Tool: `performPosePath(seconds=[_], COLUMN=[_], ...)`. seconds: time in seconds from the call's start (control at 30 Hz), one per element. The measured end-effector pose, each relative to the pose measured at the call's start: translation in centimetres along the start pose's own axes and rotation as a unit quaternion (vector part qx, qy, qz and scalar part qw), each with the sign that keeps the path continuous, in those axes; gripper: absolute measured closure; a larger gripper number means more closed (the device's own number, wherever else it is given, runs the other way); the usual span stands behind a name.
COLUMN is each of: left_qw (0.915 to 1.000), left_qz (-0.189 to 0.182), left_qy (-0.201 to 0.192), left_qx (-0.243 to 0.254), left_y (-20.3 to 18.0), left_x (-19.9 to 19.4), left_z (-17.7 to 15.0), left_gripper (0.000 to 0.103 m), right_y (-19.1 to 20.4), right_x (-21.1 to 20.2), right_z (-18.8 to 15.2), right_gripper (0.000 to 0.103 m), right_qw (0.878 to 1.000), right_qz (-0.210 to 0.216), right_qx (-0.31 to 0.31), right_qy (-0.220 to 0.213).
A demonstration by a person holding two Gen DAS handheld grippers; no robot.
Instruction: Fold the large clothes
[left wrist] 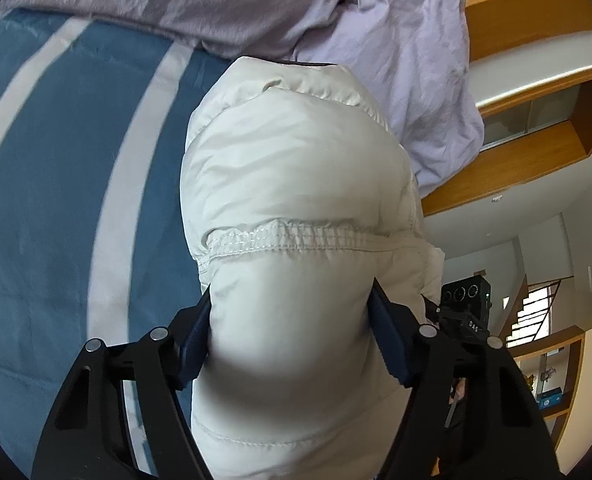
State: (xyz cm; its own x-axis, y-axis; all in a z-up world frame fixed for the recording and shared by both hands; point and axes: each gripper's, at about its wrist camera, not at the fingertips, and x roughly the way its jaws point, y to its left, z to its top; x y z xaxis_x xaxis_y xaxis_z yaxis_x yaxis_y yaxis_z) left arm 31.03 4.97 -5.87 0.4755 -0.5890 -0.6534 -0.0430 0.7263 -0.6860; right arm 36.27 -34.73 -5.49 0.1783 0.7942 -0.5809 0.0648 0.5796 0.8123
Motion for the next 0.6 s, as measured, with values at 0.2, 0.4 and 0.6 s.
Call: performPosePath(seconds=[0.2, 0.4, 0.6], left_qw=[0.9994, 0.9978, 0.9955], left_qz=[0.005, 0.022, 0.053], left_qy=[-0.033, -0.061, -0.077], left_qx=[-0.007, -0.016, -0.017], left_y=[1.2, 3.1, 4.5], left_x=[-2.7, -5.2, -6.0], left_z=[3.3, 6.6, 8.7], left_gripper=[0.032, 0.032, 0.032], right_y=[3.6, 6.4, 7.5], right_x=[3.5, 7.8, 11.3], right_z=[3.3, 6.6, 8.6], right_gripper=[0.053, 0.054, 0.054], right_qw=[1.000, 0.999, 0.998], right_qz=[0.018, 0.023, 0.010], right_qx=[-0.023, -0.038, -0.043], right_qy=[0.005, 0.020, 0.036])
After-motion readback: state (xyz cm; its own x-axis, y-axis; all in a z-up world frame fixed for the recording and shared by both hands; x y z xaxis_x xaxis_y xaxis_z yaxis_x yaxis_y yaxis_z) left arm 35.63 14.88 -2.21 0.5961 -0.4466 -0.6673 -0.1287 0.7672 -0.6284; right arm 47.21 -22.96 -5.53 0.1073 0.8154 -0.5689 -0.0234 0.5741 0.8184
